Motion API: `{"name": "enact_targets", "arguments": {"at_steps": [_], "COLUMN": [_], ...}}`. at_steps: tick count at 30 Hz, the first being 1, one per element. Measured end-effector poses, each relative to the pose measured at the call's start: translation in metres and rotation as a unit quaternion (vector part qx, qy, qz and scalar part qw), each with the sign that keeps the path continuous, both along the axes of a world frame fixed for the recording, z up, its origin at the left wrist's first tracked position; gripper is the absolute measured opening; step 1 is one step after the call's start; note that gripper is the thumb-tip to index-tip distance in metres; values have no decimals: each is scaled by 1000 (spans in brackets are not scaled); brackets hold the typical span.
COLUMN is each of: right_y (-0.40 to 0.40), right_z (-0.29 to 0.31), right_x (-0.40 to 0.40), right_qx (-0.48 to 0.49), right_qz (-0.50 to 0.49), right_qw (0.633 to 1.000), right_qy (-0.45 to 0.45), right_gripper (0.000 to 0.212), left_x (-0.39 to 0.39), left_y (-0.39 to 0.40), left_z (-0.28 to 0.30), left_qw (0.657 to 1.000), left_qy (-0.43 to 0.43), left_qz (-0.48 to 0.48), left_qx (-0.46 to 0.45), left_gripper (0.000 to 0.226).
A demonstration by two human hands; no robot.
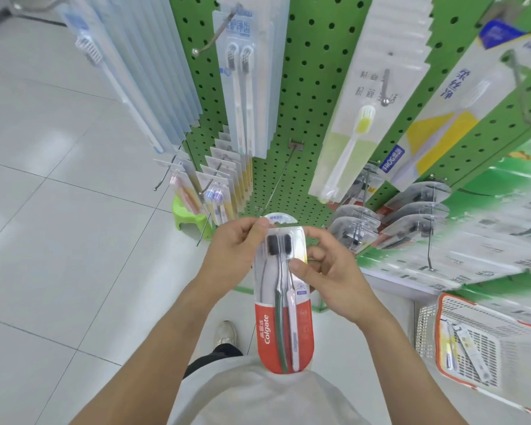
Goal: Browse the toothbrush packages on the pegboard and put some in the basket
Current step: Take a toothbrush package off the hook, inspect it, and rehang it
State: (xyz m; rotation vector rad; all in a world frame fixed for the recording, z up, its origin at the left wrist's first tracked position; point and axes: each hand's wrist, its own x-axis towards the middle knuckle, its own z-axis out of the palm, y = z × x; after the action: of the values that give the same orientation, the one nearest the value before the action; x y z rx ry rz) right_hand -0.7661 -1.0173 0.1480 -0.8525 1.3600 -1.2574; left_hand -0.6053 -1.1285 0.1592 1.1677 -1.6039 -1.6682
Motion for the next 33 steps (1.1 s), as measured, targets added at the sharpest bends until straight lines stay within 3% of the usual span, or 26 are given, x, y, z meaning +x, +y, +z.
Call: {"name": "enact_targets", "arguments": {"at_steps": [5,7,11,16,19,25,33], "right_y": [10,12,14,23,28,29,31], "right_z": [17,18,10,-3,-6,5,13], "right_x": [-3,-4,-3,3,2,-8,-5], "right_qx": [-8,-5,-3,27,38,38,13], "right_qz": [-1,-16,-50,-70,-79,-58,-95], "right_qw": [1000,1000,999,997,995,989,986], "right_qy": [3,-1,14,37,54,130,140], "right_gripper": [31,30,33,35,42,80,68], "left_x": [-4,-8,-12,-2,-2,-5,-12], "left_y": [-5,-1,19,43,53,61,62], "left_z": [6,10,13,-2,2,7,7], "left_qw": [998,997,997,994,996,995,996], "left_qy": [-30,-37,-31,-58,-55,-47,-37], "left_qz": [-43,-46,-34,-45,-65,-92,-80], "left_qx": [-25,-50,-64,-79,-36,2,5], "left_gripper": [89,82,25,45,48,76,81]}}
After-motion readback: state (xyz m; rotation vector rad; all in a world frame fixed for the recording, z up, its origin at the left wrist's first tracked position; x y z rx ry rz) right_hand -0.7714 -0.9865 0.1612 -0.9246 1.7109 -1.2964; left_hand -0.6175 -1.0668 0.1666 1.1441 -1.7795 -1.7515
